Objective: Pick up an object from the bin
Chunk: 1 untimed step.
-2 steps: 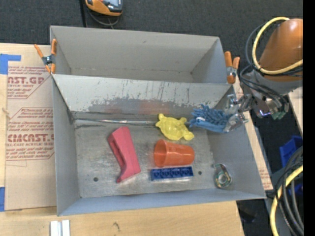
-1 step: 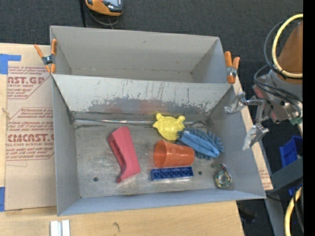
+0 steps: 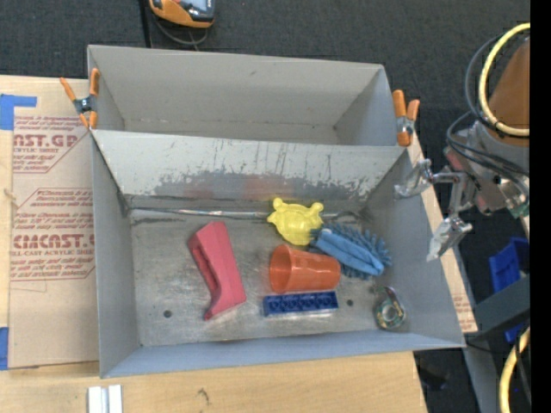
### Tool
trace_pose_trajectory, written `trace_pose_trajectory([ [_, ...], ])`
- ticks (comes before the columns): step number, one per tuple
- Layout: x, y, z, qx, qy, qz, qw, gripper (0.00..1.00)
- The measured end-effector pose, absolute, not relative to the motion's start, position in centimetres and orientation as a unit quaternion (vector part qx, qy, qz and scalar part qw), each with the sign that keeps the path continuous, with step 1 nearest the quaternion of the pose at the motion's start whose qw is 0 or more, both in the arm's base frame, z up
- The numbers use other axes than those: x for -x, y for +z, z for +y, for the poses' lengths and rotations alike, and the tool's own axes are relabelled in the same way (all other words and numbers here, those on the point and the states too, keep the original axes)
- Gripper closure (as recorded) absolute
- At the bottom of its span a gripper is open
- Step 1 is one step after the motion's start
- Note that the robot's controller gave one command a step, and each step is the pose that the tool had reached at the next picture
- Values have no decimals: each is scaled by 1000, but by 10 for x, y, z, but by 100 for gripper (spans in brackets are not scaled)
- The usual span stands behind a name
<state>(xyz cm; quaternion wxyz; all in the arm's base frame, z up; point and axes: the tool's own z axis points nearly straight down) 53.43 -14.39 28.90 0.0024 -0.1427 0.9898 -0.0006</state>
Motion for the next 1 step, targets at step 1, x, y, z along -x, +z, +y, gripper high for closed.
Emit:
trace_pose_trajectory([
  [1,-532,249,-141,142,-2,990,6,0],
])
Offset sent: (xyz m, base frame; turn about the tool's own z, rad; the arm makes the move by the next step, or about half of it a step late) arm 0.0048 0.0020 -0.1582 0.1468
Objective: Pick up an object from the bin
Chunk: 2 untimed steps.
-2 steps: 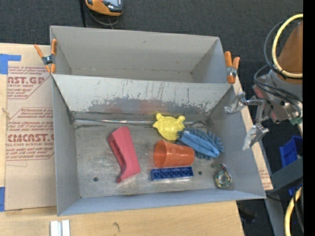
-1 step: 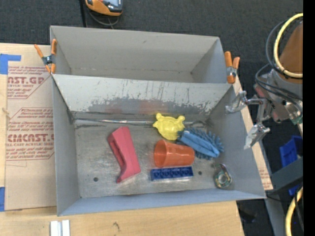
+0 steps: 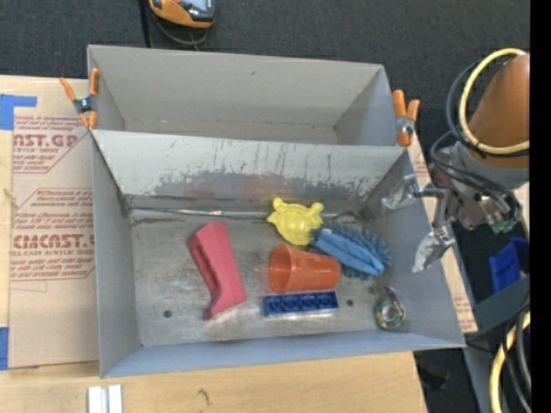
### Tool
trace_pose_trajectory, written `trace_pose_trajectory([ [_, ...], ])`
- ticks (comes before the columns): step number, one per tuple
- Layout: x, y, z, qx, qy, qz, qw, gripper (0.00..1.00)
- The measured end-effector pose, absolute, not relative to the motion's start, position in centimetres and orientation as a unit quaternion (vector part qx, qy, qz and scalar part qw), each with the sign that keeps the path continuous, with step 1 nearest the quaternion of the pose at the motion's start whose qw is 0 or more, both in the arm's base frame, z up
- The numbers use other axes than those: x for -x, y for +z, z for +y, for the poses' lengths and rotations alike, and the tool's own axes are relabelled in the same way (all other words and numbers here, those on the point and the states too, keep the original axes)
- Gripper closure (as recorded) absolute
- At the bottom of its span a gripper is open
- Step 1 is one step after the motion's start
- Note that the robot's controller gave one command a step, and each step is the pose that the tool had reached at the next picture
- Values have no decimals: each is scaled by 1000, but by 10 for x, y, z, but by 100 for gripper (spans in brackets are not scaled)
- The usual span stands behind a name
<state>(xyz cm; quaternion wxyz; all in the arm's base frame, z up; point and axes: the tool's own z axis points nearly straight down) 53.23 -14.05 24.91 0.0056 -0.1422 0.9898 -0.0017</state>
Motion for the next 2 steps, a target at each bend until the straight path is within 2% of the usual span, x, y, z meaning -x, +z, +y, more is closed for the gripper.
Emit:
trace_pose_trajectory([
  [1,-535,187,-140,110,0,994,3,0],
  [2,-553,127,-136,91,-1,996,3,0],
])
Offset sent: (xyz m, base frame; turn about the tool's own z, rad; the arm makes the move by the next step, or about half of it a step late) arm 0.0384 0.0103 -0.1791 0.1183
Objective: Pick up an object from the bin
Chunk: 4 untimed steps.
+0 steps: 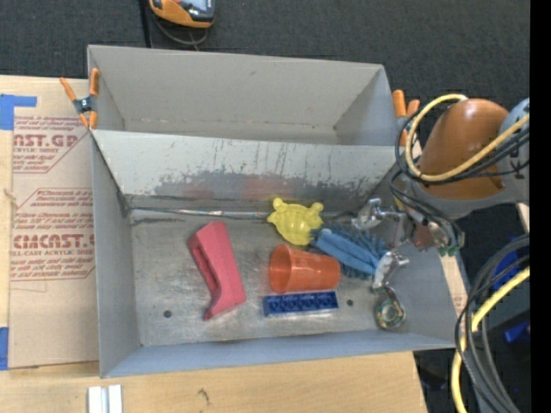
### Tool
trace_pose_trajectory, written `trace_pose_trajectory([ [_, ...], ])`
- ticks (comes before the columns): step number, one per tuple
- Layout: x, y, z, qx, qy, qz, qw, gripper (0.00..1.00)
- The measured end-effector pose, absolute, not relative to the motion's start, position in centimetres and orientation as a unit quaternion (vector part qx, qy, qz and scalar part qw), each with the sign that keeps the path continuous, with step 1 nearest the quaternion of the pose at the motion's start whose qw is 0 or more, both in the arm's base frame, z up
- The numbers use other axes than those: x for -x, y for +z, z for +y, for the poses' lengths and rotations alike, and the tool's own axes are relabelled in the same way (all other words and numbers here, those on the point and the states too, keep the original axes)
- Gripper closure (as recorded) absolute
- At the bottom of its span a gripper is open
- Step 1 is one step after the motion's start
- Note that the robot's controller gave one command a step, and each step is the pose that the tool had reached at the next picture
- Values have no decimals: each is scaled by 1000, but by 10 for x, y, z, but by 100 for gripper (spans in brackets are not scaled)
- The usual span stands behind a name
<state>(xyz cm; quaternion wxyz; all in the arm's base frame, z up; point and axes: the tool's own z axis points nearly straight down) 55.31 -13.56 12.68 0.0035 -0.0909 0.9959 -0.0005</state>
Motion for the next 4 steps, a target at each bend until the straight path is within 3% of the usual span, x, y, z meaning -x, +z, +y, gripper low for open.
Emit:
trace_pose_trajectory([
  [1,-530,101,-143,90,2,996,-3,0],
  [2,-524,104,-134,24,0,1000,0,0],
  [3,-569,81,-135,156,1,988,-1,100],
  [4,-569,81,-135,156,1,988,-1,100],
])
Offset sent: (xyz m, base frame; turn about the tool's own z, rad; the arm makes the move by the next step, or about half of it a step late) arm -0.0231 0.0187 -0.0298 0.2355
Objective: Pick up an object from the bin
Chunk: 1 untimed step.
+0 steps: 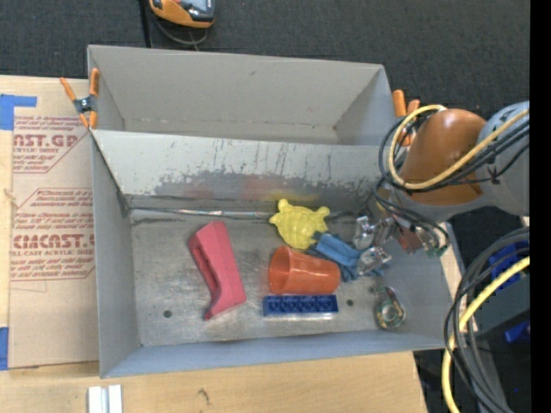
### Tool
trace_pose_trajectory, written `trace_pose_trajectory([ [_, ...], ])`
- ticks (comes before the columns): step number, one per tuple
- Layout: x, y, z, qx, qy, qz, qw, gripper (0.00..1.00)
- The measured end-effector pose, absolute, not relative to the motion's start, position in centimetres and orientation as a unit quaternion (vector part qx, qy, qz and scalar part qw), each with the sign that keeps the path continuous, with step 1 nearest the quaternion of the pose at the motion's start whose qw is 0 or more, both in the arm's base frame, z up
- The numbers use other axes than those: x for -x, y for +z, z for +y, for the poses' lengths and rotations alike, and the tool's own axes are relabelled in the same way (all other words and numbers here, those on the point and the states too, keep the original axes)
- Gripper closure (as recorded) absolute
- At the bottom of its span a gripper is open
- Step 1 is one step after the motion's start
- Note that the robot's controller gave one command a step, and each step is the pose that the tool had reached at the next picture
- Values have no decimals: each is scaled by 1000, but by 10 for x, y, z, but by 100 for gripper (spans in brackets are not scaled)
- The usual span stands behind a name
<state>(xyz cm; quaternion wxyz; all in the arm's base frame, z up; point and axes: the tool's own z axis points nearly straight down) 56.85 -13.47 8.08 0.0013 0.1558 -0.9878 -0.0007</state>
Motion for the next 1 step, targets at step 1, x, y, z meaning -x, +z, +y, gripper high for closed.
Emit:
trace_pose_trajectory([
  [1,-568,81,-135,-156,-1,-988,1,100],
])
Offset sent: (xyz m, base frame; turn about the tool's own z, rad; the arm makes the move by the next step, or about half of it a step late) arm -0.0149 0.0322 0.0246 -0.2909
